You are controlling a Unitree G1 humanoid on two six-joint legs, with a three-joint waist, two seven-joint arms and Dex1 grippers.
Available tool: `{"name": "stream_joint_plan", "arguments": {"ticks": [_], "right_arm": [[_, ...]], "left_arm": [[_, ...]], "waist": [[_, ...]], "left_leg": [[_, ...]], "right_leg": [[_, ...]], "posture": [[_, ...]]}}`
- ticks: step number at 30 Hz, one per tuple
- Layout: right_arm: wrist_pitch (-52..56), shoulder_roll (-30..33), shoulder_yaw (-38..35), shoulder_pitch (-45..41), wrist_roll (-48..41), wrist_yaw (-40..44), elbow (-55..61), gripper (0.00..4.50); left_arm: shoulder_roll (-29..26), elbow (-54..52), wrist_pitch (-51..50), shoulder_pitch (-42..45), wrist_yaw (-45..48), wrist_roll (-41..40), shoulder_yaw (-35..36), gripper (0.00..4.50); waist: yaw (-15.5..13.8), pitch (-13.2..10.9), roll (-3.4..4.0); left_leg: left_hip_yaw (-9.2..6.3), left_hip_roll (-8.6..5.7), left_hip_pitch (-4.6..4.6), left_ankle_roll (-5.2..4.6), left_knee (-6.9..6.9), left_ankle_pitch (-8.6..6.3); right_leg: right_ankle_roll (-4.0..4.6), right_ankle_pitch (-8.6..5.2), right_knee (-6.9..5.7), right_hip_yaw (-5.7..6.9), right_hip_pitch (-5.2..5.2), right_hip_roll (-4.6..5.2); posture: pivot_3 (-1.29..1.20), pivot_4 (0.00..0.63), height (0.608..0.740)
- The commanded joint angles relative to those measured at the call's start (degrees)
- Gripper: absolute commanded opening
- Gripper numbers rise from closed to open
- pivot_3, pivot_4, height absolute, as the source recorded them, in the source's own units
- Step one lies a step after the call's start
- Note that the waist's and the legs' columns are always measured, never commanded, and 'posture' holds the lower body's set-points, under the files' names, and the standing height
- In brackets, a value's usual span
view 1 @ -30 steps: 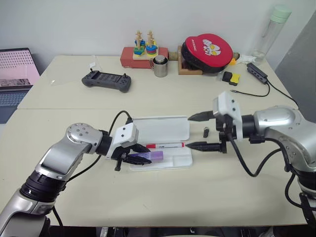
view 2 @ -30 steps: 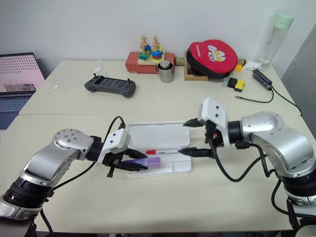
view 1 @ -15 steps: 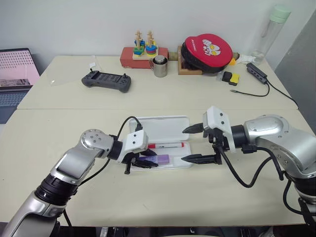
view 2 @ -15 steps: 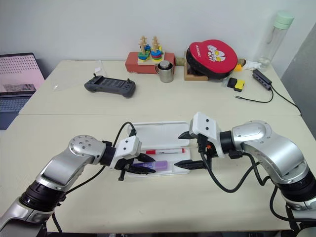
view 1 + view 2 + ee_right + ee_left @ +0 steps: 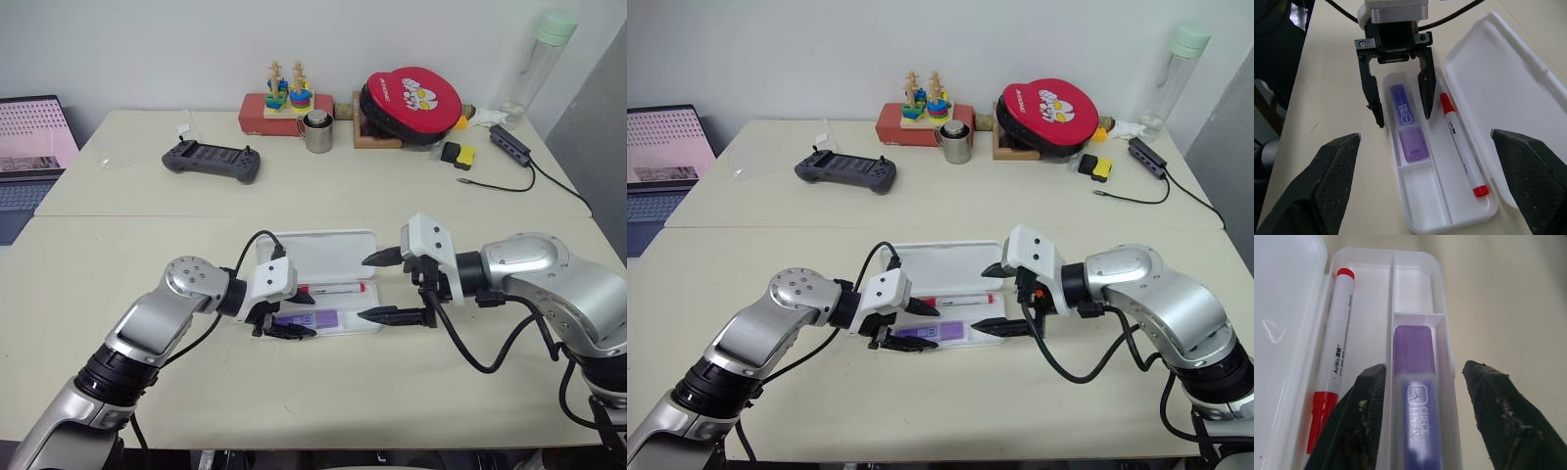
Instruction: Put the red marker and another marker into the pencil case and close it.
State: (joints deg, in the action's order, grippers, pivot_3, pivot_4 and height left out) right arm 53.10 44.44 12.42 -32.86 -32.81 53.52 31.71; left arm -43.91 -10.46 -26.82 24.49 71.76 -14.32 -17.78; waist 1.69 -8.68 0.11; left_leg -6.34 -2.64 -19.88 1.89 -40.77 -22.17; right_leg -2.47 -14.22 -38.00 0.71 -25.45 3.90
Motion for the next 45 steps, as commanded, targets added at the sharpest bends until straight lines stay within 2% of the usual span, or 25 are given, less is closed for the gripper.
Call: {"name": "stream_joint_plan", "arguments": {"ticks": [1,4,7,14,19,25,31,37,40,42,44,45], "right_arm": [[0.4,-0.3,-2.7,-0.1,1.0,-3.2,-1.0,4.5],[2.1,-0.7,-2.2,-0.2,4.8,-8.7,-5.0,4.5],[6.2,-3.4,-3.0,-0.9,7.3,-15.5,-8.7,4.5],[18.6,-15.2,-11.1,-2.6,13.2,-34.4,-15.0,4.5],[22.8,-18.8,-10.4,-0.4,15.5,-39.3,-13.2,4.5],[25.6,-20.5,-9.5,1.9,16.3,-41.0,-11.1,4.5],[24.7,-20.6,-8.7,2.5,17.3,-41.8,-11.1,3.38],[23.8,-20.8,-8.7,2.4,17.9,-42.1,-11.5,1.67],[23.4,-20.8,-8.4,2.4,18.1,-41.7,-11.5,1.06],[23.1,-21.0,-8.4,2.4,18.2,-41.6,-11.6,0.46],[21.2,-21.3,-9.2,2.5,17.8,-40.8,-11.1,0.19],[18.2,-19.1,-9.0,2.7,17.0,-37.7,-9.6,0.18]], "left_arm": [[1.6,0.4,0.7,2.2,-1.2,-1.0,2.2,3.91],[4.9,2.1,1.9,4.0,-4.3,-1.8,4.5,4.47],[8.9,4.1,3.6,6.1,-8.0,-2.7,7.1,4.49],[15.8,5.2,4.5,10.1,-11.8,-5.9,10.6,4.49],[16.7,6.5,6.2,11.6,-11.8,-5.1,9.9,4.49],[15.2,8.1,7.6,12.6,-9.4,-5.2,10.0,4.49],[15.2,8.2,7.8,12.8,-7.9,-5.5,9.8,4.5],[15.4,7.8,7.7,12.5,-6.9,-5.6,9.5,4.5],[15.5,7.9,7.7,12.5,-6.7,-5.6,9.5,4.5],[15.5,8.0,7.7,12.6,-6.7,-5.5,9.5,4.5],[15.4,7.9,7.7,12.5,-6.6,-5.5,9.4,4.5],[15.0,7.7,7.7,12.3,-6.1,-5.7,9.5,4.5]], "waist": [[0.0,0.0,0.0],[0.0,0.0,-0.01],[0.0,0.0,-0.03],[0.1,0.0,-0.03],[0.2,0.0,-0.02],[0.2,0.0,-0.01],[0.3,0.0,-0.01],[0.3,0.0,-0.02],[0.3,0.0,-0.01],[0.3,0.0,-0.02],[0.3,0.0,-0.01],[0.3,0.0,-0.01]], "left_leg": [[0.0,0.0,0.0,0.0,0.0,0.0],[-0.01,0.0,0.01,0.0,-0.03,0.0],[-0.01,-0.02,0.01,0.0,-0.06,0.0],[0.06,0.0,0.0,0.01,-0.07,0.0],[0.05,-0.02,0.02,0.01,-0.06,0.0],[0.09,-0.03,0.03,0.01,-0.06,0.0],[0.1,-0.05,0.03,0.0,-0.07,0.0],[0.1,-0.05,0.03,0.01,-0.06,0.0],[0.09,-0.04,0.03,0.0,-0.06,0.0],[0.09,-0.04,0.03,0.0,-0.06,0.0],[0.09,-0.04,0.04,0.0,-0.06,0.0],[0.09,-0.04,0.04,0.0,-0.06,0.0]], "right_leg": [[0.0,0.0,0.01,0.0,0.0,0.0],[0.0,0.0,0.01,0.0,0.04,0.0],[0.0,0.0,0.0,-0.01,0.05,0.01],[0.0,0.0,-0.09,-0.05,-0.04,0.02],[0.0,0.0,-0.11,-0.06,-0.03,0.02],[0.0,0.0,-0.12,-0.05,-0.04,0.01],[0.0,0.01,-0.12,-0.05,-0.03,0.0],[0.0,0.01,-0.13,-0.04,-0.03,0.0],[0.0,0.01,-0.13,-0.04,-0.03,0.0],[0.0,0.01,-0.13,-0.05,-0.03,0.0],[0.0,0.0,-0.13,-0.05,-0.03,0.0],[0.0,0.01,-0.13,-0.04,-0.03,0.0]], "posture": [[0.0,0.15,0.74],[0.0,0.15,0.74],[0.0,0.15,0.74],[0.0,0.15,0.74],[0.0,0.15,0.74],[0.0,0.15,0.74],[0.0,0.15,0.74],[0.0,0.15,0.74],[0.0,0.15,0.74],[0.0,0.15,0.74],[0.0,0.15,0.74],[0.0,0.15,0.74]]}}
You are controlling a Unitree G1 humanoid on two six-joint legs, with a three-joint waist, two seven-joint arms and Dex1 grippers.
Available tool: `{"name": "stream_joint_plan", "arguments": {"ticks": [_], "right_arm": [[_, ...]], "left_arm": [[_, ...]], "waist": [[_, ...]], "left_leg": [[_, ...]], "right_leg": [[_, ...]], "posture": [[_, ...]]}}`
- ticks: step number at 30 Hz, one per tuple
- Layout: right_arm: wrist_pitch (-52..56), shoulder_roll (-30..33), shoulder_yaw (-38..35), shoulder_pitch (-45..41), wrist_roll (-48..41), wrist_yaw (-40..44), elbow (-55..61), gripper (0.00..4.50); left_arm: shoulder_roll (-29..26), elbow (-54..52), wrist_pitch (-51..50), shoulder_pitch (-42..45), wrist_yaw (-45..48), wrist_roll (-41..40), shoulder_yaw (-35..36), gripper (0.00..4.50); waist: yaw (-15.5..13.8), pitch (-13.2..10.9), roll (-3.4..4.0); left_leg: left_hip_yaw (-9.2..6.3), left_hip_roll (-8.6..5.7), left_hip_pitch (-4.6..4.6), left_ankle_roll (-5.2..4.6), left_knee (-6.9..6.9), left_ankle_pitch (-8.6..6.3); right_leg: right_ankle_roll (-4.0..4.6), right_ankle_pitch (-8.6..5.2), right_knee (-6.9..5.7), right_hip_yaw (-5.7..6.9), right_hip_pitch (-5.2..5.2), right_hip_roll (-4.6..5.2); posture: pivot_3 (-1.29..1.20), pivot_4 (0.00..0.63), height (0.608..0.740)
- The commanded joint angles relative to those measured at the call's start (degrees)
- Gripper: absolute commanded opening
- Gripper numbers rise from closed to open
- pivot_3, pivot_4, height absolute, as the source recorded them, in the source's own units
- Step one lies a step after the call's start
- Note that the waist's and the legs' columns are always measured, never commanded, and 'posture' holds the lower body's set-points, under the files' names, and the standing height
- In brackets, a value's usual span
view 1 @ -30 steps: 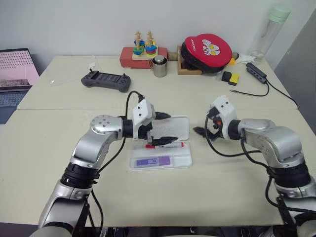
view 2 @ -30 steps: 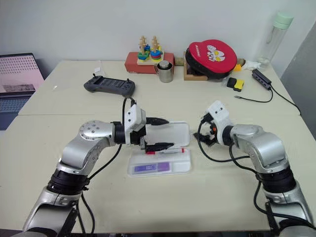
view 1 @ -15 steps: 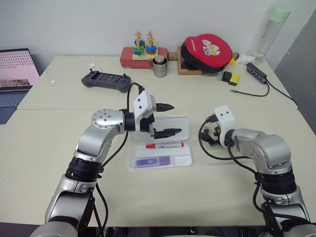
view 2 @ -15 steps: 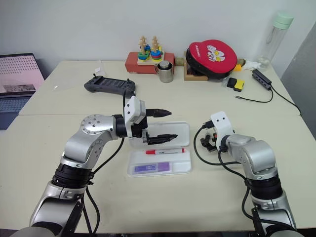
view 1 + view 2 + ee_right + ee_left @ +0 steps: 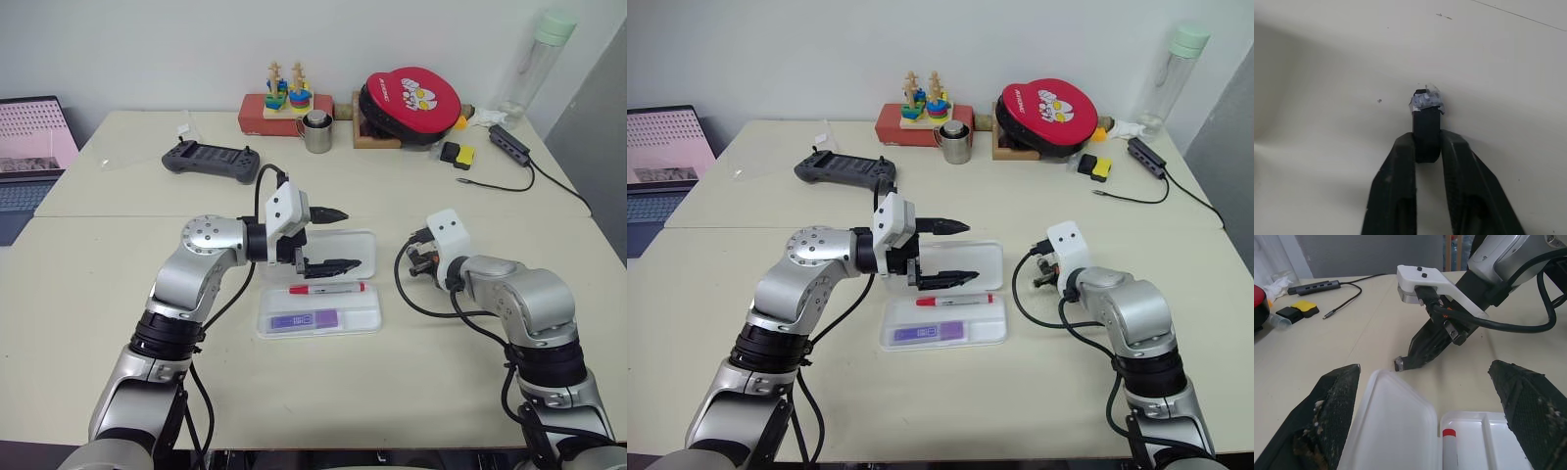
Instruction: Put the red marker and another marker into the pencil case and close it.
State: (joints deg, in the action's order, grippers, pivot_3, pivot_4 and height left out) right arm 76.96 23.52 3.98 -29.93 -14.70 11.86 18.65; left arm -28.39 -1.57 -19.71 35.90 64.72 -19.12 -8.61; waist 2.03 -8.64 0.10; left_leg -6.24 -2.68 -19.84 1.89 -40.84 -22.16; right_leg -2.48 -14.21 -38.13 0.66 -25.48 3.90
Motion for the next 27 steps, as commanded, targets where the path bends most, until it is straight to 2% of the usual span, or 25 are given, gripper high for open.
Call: {"name": "stream_joint_plan", "arguments": {"ticks": [1,5,8,11,20,27], "right_arm": [[-8.0,3.8,-0.6,-0.1,-2.0,6.7,4.7,0.18],[-16.2,13.8,-2.5,1.6,-6.1,20.0,7.5,0.18],[-21.4,22.8,-2.9,5.2,-11.7,34.2,11.1,0.18],[-24.8,26.8,-0.2,5.6,-13.8,41.3,12.6,0.18],[-29.5,24.1,11.2,1.6,-8.2,42.4,10.0,0.18],[-30.4,23.8,14.3,2.4,-6.2,43.4,10.5,0.18]], "left_arm": [[-1.0,-1.4,0.6,0.7,1.4,-1.0,0.4,4.5],[-3.8,-4.1,0.0,-1.7,4.7,-1.9,0.4,4.5],[-7.0,-6.2,-0.1,-4.3,7.4,-2.7,0.4,4.5],[-9.2,-6.8,1.0,-5.9,8.7,-1.7,0.2,4.5],[-11.7,-8.7,0.0,-8.4,9.1,-1.6,0.3,4.5],[-11.4,-10.9,-1.6,-9.6,7.4,-2.3,0.3,4.5]], "waist": [[0.0,0.0,0.0],[-0.1,0.0,0.0],[-0.2,0.0,-0.01],[-0.1,0.0,-0.03],[-0.4,0.0,-0.05],[-0.4,0.0,-0.05]], "left_leg": [[0.0,0.0,0.0,0.0,0.0,0.0],[-0.02,-0.05,-0.01,0.0,0.01,0.0],[-0.07,0.0,0.02,-0.01,0.06,-0.01],[-0.05,0.05,0.03,-0.02,0.05,-0.01],[0.04,0.13,0.13,-0.03,-0.02,-0.01],[-0.05,0.12,0.08,-0.03,0.0,-0.01]], "right_leg": [[0.0,0.0,0.0,0.0,0.0,0.0],[-0.01,0.01,0.05,0.06,0.01,-0.04],[-0.02,0.01,0.13,0.06,0.09,-0.05],[-0.02,0.01,0.16,0.06,0.14,-0.07],[-0.02,0.01,0.15,0.03,0.21,-0.19],[-0.02,0.01,0.18,0.03,0.18,-0.15]], "posture": [[0.0,0.15,0.74],[0.0,0.15,0.74],[0.0,0.15,0.74],[0.0,0.15,0.74],[0.0,0.15,0.74],[0.0,0.15,0.74]]}}
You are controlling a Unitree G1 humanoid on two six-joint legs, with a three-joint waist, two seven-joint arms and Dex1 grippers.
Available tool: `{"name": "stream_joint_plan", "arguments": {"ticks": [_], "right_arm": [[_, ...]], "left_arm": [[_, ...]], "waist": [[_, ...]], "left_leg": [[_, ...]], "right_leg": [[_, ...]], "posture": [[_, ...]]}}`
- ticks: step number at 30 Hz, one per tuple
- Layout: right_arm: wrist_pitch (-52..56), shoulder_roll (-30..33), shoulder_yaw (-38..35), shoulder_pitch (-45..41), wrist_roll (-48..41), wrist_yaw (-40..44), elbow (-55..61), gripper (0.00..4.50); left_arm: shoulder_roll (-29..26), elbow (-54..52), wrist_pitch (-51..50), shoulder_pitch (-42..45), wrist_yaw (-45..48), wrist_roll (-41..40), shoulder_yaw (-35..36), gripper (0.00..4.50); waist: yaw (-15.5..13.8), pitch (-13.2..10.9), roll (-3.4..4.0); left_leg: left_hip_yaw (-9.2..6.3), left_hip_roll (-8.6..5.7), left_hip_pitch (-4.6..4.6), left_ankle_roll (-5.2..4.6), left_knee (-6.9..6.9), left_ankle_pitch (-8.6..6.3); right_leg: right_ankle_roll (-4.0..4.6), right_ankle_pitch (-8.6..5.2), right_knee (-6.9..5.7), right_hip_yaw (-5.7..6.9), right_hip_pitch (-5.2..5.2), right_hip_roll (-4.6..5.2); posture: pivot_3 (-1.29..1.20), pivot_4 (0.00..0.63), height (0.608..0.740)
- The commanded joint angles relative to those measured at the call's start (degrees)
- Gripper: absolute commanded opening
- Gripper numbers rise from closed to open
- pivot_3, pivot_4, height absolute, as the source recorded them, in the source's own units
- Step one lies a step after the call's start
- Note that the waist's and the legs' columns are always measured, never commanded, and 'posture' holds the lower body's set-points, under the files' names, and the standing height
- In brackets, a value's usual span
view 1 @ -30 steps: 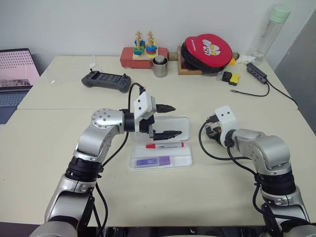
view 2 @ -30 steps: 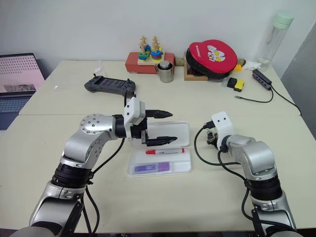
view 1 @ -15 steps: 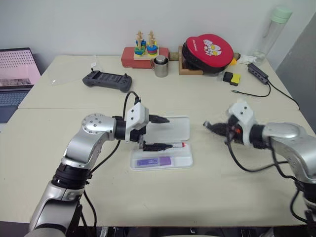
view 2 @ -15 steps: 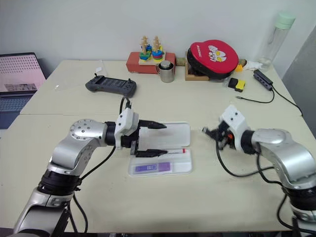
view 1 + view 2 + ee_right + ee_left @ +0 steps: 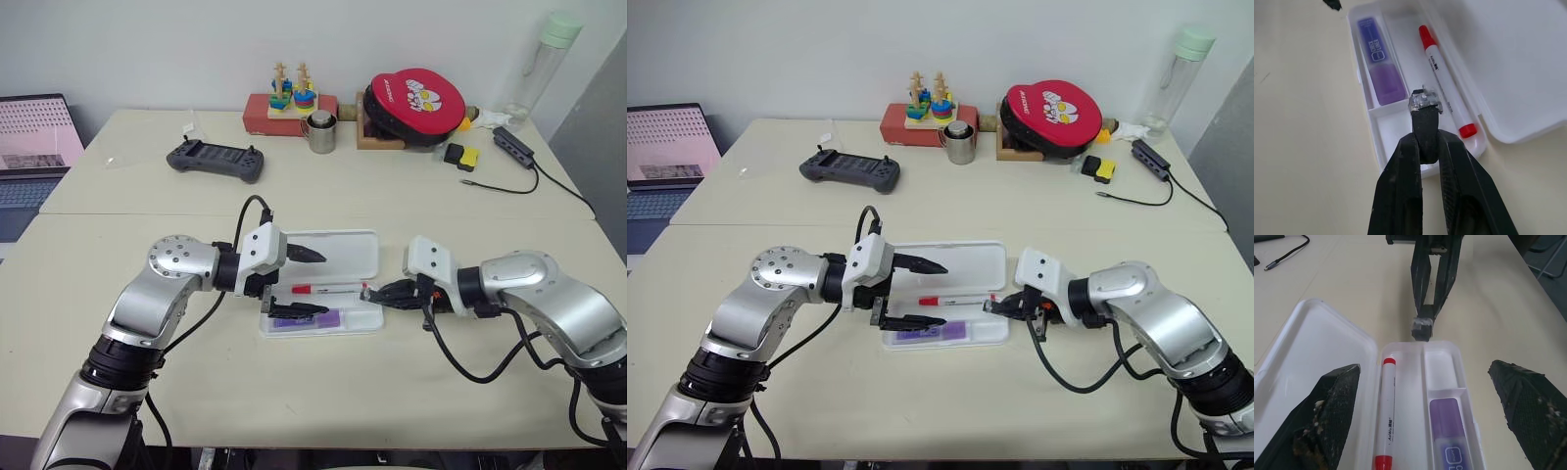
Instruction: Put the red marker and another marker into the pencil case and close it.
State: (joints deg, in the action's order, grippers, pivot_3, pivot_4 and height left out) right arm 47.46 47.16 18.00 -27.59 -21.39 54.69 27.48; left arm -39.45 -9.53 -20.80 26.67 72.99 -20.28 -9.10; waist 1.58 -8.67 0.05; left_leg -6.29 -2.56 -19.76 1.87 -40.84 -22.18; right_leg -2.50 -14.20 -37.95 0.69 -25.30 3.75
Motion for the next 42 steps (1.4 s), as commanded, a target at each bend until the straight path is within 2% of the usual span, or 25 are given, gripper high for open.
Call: {"name": "stream_joint_plan", "arguments": {"ticks": [1,8,10,14,17,19,22,24,25,30,31,36,39,42], "right_arm": [[-0.9,0.1,0.7,0.3,0.5,0.6,2.0,0.18],[-0.2,-1.8,3.7,-0.1,2.0,-0.5,2.0,0.18],[-0.4,-2.3,4.4,-0.3,2.8,-0.5,1.7,0.86],[-0.6,-2.8,4.5,-0.7,3.4,-0.4,1.0,1.9],[-0.9,-3.3,4.1,-1.3,3.7,-0.3,0.2,2.49],[-0.9,-3.4,3.1,-2.0,2.9,0.5,0.1,3.09],[0.7,-6.2,-2.5,-5.3,-3.2,2.1,-0.7,3.9],[1.9,-8.6,-5.9,-9.2,-6.3,1.9,-3.2,3.66],[1.9,-9.8,-7.1,-11.8,-6.5,0.9,-5.7,3.7],[-2.0,-14.2,-8.0,-25.5,-1.6,-2.1,-23.8,2.52],[-3.7,-15.0,-7.0,-28.1,0.7,-3.0,-28.5,2.14],[-10.6,-18.9,-2.2,-36.2,9.5,-4.6,-47.4,1.0],[-13.7,-20.8,-0.2,-38.0,12.5,-3.3,-53.6,0.13],[-15.4,-21.7,1.1,-37.8,14.0,-0.7,-55.0,0.01]], "left_arm": [[-0.3,-3.2,-0.7,-0.6,-1.1,-1.2,0.8,4.5],[0.1,-4.4,-1.9,-1.1,-2.3,-1.5,0.9,4.5],[0.1,-5.0,-2.2,-1.6,-2.7,-1.7,0.9,4.5],[0.0,-5.9,-3.1,-2.3,-3.3,-2.0,1.3,4.5],[-0.2,-6.6,-3.7,-3.0,-4.2,-2.4,1.6,4.5],[-0.4,-7.3,-4.8,-3.8,-5.4,-3.2,2.5,4.5],[-1.1,-8.5,-7.4,-5.8,-7.7,-4.6,5.1,4.5],[-1.8,-9.3,-8.4,-7.8,-9.1,-5.2,6.9,4.5],[-2.1,-9.8,-9.2,-8.8,-9.9,-5.8,8.1,4.5],[-2.6,-11.8,-13.7,-12.7,-14.9,-10.4,16.4,4.5],[-3.0,-11.9,-13.8,-13.4,-15.4,-10.5,17.5,4.5],[-3.8,-11.2,-14.2,-14.2,-17.0,-11.8,21.6,4.5],[-4.5,-11.0,-15.0,-13.2,-17.4,-13.6,23.7,4.5],[-5.2,-11.3,-16.1,-12.6,-17.7,-15.3,24.9,4.5]], "waist": [[0.0,0.0,0.0],[0.0,0.0,0.0],[0.0,0.0,0.0],[0.0,0.0,0.0],[0.0,0.0,0.0],[0.0,0.0,0.0],[0.1,0.0,-0.01],[0.3,0.0,-0.02],[0.5,0.0,-0.01],[0.3,0.0,-0.06],[0.2,0.0,-0.06],[0.2,0.0,-0.08],[0.4,0.0,-0.07],[0.5,0.0,-0.07]], "left_leg": [[-0.01,0.01,0.0,0.0,0.0,0.0],[0.0,0.02,0.01,0.0,0.0,0.0],[-0.01,0.02,0.0,0.0,0.0,0.0],[-0.02,0.01,0.0,0.0,0.0,0.0],[-0.01,0.01,0.0,0.0,0.0,0.0],[-0.01,0.01,0.01,0.0,0.0,0.0],[-0.03,0.02,0.0,0.0,0.0,0.0],[-0.01,0.03,0.02,0.0,0.0,0.0],[-0.01,0.06,0.02,0.0,0.01,0.0],[-0.06,0.07,0.1,0.01,0.03,0.0],[-0.08,0.08,0.09,0.01,0.04,0.0],[-0.1,-0.02,0.02,0.01,0.07,0.0],[-0.1,-0.02,-0.01,0.01,0.07,0.0],[-0.08,-0.01,-0.05,0.01,0.08,0.0]], "right_leg": [[0.0,0.0,0.0,0.0,0.0,0.0],[0.0,0.0,-0.01,-0.01,0.0,0.0],[0.0,0.0,0.0,-0.01,0.0,0.0],[0.0,0.0,-0.01,-0.01,0.0,0.0],[0.0,0.0,0.0,-0.01,0.0,0.0],[0.0,0.0,0.0,-0.02,0.0,0.0],[0.0,0.0,0.0,-0.02,-0.01,0.0],[0.0,0.0,-0.01,-0.04,-0.01,0.0],[0.0,0.0,-0.01,-0.05,-0.01,-0.01],[0.04,0.02,-0.04,-0.08,-0.02,-0.07],[0.04,0.02,-0.01,-0.07,-0.03,-0.07],[0.04,0.02,0.01,-0.03,-0.08,0.08],[0.04,0.02,-0.02,-0.03,-0.13,0.09],[0.04,0.02,-0.02,-0.04,-0.17,0.09]], "posture": [[0.0,0.15,0.74],[0.0,0.15,0.74],[0.0,0.15,0.74],[0.0,0.15,0.74],[0.0,0.15,0.74],[0.0,0.15,0.74],[0.0,0.15,0.74],[0.0,0.15,0.74],[0.0,0.15,0.74],[0.0,0.15,0.74],[0.0,0.15,0.74],[0.0,0.15,0.74],[0.0,0.15,0.74],[0.0,0.15,0.74]]}}
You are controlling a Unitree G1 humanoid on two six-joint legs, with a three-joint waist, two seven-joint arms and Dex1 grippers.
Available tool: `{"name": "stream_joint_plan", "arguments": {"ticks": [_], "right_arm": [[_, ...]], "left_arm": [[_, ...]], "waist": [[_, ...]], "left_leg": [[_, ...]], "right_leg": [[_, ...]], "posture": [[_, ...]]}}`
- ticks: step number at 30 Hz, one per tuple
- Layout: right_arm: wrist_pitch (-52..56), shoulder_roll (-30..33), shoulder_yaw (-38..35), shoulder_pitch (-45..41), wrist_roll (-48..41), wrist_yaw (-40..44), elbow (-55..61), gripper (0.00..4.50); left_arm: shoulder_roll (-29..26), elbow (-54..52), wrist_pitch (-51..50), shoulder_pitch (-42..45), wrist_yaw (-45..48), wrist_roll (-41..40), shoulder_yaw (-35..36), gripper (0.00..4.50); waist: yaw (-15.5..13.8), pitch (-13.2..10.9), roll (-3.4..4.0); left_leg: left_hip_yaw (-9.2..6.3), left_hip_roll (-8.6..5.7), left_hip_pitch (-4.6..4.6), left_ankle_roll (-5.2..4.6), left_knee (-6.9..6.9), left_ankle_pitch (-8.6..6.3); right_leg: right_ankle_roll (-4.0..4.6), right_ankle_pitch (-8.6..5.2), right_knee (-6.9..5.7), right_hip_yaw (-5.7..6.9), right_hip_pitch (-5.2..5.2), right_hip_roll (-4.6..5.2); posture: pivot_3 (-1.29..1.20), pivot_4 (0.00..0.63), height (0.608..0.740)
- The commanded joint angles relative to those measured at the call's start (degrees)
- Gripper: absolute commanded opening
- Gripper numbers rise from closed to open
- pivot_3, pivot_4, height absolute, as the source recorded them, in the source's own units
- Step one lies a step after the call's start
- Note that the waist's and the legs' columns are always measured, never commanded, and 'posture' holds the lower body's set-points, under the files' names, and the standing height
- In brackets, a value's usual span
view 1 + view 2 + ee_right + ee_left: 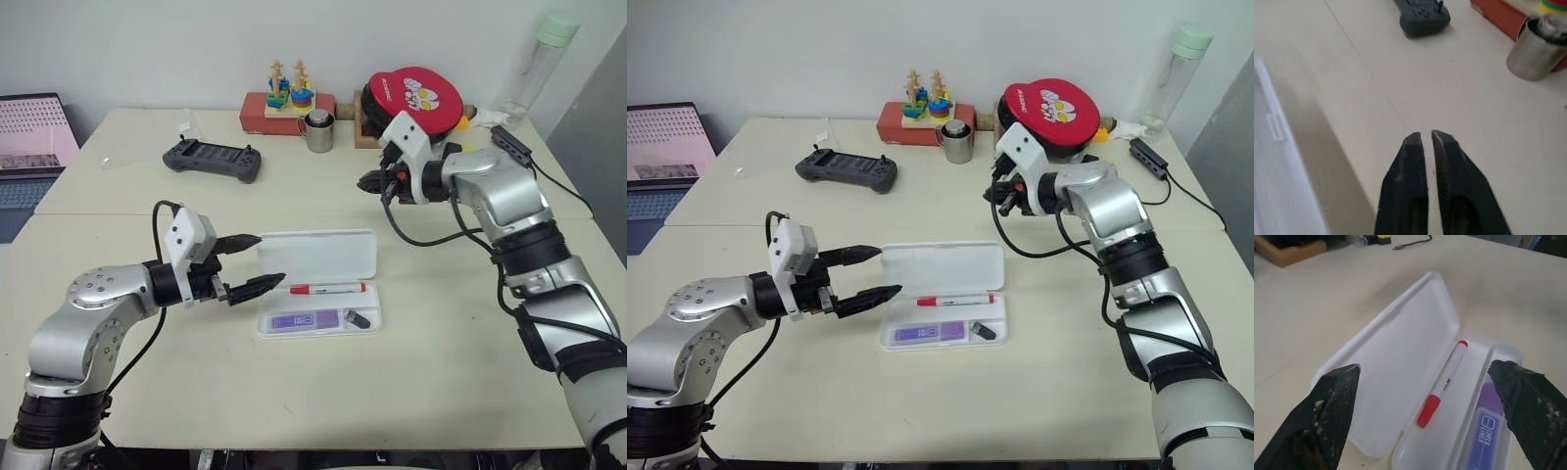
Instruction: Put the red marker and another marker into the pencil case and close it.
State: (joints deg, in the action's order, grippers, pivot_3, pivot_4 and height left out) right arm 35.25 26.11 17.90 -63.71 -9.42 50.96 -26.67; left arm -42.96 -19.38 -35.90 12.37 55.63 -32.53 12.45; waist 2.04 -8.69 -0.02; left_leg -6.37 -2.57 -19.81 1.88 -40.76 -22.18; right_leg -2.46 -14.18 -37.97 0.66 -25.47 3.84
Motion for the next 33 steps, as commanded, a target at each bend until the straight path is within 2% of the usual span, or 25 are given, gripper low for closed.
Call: {"name": "stream_joint_plan", "arguments": {"ticks": [1,5,10,16,18,22,26,30,33], "right_arm": [[-3.2,-0.7,1.7,-1.1,2.2,4.3,0.0,0.01],[-1.8,0.7,3.5,3.0,0.6,10.8,8.7,0.01],[0.1,3.2,4.6,7.2,0.6,14.8,17.7,0.01],[1.8,4.6,4.8,10.4,0.0,17.2,23.2,0.01],[2.0,3.0,2.9,10.4,-0.8,15.4,23.5,0.01],[1.2,-0.6,-2.3,5.4,-1.2,10.2,16.3,0.01],[-4.8,-1.5,-0.1,1.0,4.5,6.5,3.1,0.01],[-9.7,-2.5,2.5,0.0,7.9,7.9,-5.5,0.01],[-11.3,-2.8,3.1,0.2,7.8,11.5,-6.5,0.01]], "left_arm": [[-2.1,-1.4,-1.3,1.7,-0.2,-3.3,3.5,4.5],[-4.5,-0.6,-2.1,2.0,1.5,-4.1,3.7,4.5],[-6.7,1.1,-3.0,4.2,2.8,-5.5,3.4,4.5],[-7.2,1.8,-3.4,5.9,3.6,-5.5,1.8,4.5],[-7.1,1.7,-3.7,6.2,3.5,-5.7,1.7,4.5],[-7.3,1.1,-4.2,6.2,3.7,-6.0,1.3,4.5],[-7.2,0.5,-4.6,6.4,3.5,-6.4,1.0,4.5],[-7.1,0.2,-4.9,6.6,3.4,-6.4,0.7,4.5],[-7.1,0.0,-5.1,6.6,3.3,-6.5,0.6,4.5]], "waist": [[0.2,0.0,0.0],[0.5,0.0,0.01],[0.5,0.0,0.01],[0.6,0.0,0.01],[0.7,0.0,0.01],[1.0,0.0,0.01],[1.2,0.0,0.02],[1.2,0.0,0.01],[1.4,0.0,0.02]], "left_leg": [[0.0,0.0,0.0,0.0,0.0,0.0],[-0.02,0.01,0.0,0.0,0.0,0.0],[-0.05,0.0,-0.02,0.0,-0.01,0.0],[-0.04,-0.01,-0.02,0.0,-0.01,0.0],[-0.06,0.0,-0.02,0.01,-0.01,0.0],[-0.05,0.01,-0.02,0.01,-0.01,0.0],[-0.03,-0.01,0.0,0.01,-0.02,0.0],[-0.02,-0.02,-0.01,0.01,0.0,0.0],[0.01,-0.03,-0.05,0.01,0.0,0.0]], "right_leg": [[0.0,0.0,0.0,0.0,0.0,0.0],[0.0,0.0,-0.02,0.0,0.0,0.0],[0.0,0.0,-0.02,0.01,0.0,0.0],[0.0,0.0,-0.02,0.01,0.0,0.0],[0.0,0.0,-0.02,0.02,0.0,0.0],[0.0,0.0,-0.03,0.01,-0.02,-0.01],[0.0,0.0,-0.06,0.0,-0.04,-0.01],[0.0,0.0,-0.02,0.0,-0.03,0.0],[0.0,0.0,-0.04,-0.02,-0.09,0.02]], "posture": [[0.0,0.15,0.74],[0.0,0.15,0.74],[0.0,0.15,0.74],[0.0,0.15,0.74],[0.0,0.15,0.74],[0.0,0.15,0.74],[0.0,0.15,0.74],[0.0,0.15,0.74],[0.0,0.15,0.74]]}}
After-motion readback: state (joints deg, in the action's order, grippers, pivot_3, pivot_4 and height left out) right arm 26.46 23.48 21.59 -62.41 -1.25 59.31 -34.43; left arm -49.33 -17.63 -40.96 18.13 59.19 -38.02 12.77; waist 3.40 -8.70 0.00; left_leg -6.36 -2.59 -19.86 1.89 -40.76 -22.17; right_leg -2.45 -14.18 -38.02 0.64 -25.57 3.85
